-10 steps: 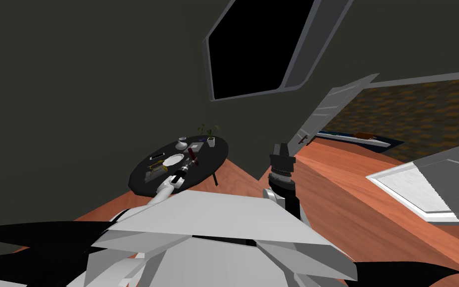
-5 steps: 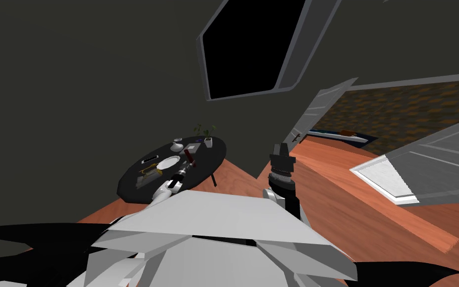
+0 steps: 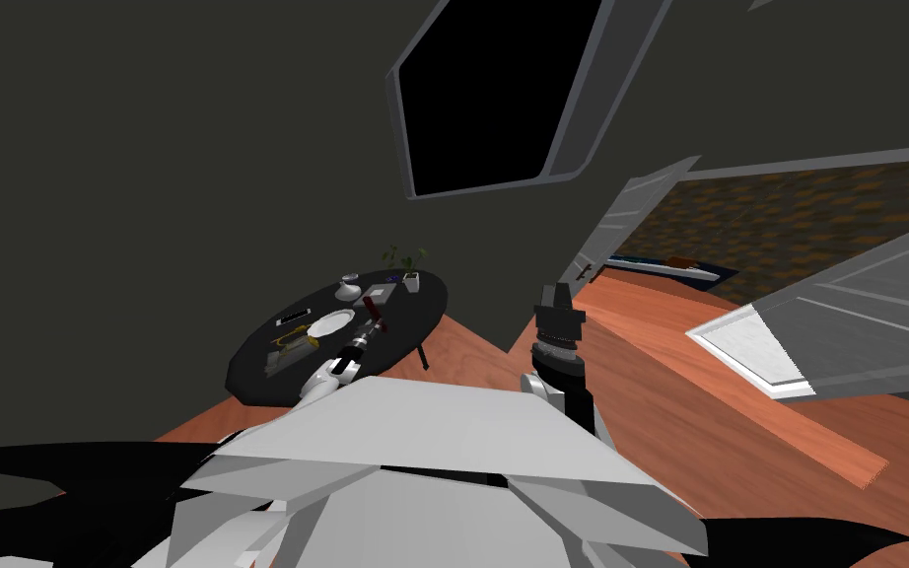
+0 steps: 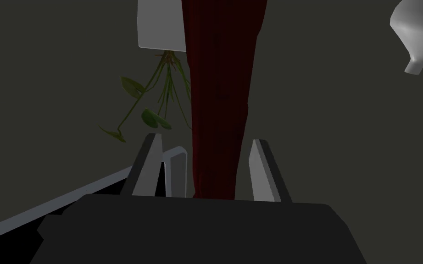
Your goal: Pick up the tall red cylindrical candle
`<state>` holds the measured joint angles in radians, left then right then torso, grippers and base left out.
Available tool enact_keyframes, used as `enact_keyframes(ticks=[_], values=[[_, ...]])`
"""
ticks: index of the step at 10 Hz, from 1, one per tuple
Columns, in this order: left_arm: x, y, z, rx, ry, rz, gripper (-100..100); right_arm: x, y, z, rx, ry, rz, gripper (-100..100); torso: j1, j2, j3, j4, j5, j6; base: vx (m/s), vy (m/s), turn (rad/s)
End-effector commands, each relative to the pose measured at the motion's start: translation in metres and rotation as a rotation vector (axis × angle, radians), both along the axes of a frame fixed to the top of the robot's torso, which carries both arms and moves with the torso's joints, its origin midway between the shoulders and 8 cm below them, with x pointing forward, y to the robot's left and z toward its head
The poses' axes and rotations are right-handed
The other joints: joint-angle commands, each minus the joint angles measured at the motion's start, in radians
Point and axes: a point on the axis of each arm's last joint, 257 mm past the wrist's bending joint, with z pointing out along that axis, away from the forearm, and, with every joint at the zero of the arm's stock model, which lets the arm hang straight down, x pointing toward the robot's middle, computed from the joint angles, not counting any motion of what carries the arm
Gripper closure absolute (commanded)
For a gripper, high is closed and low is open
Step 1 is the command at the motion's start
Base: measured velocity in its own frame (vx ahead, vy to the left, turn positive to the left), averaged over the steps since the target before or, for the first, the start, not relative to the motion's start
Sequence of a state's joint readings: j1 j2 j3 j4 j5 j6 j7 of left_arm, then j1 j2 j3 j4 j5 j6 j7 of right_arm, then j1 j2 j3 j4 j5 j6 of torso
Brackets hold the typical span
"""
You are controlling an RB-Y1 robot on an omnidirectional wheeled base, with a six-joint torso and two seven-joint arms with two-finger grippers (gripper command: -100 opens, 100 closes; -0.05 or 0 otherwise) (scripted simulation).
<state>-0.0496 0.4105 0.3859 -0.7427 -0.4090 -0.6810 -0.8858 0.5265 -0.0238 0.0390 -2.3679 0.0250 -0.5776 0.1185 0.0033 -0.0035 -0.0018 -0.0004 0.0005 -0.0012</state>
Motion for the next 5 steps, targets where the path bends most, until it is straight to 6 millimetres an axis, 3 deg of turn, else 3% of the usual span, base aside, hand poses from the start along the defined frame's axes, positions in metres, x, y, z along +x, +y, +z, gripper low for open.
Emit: enact_keyframes(ticks=[1, 4, 5], values=[[0.0000, 0.0000, 0.0000, 0.000, 0.000, 0.000, 100, 0.0000, 0.0000, 0.0000, 0.000, 0.000, 0.000, 0, 0.000, 0.000, 0.000, 0.000, 0.000, 0.000, 0.000, 0.000, 0.000], [-0.0002, 0.0003, 0.0000, 0.000, 0.000, 0.001, 100, 0.0000, 0.0000, 0.0000, 0.000, 0.000, 0.000, 0, 0.000, 0.000, 0.000, 0.000, 0.000, 0.001, 0.000, 0.000, 0.000], [-0.0002, 0.0003, 0.0000, 0.000, 0.000, 0.001, 0, 0.0000, 0.0000, 0.0000, 0.000, 0.000, 0.000, 0, 0.000, 0.000, 0.000, 0.000, 0.000, 0.001, 0.000, 0.000, 0.000]])
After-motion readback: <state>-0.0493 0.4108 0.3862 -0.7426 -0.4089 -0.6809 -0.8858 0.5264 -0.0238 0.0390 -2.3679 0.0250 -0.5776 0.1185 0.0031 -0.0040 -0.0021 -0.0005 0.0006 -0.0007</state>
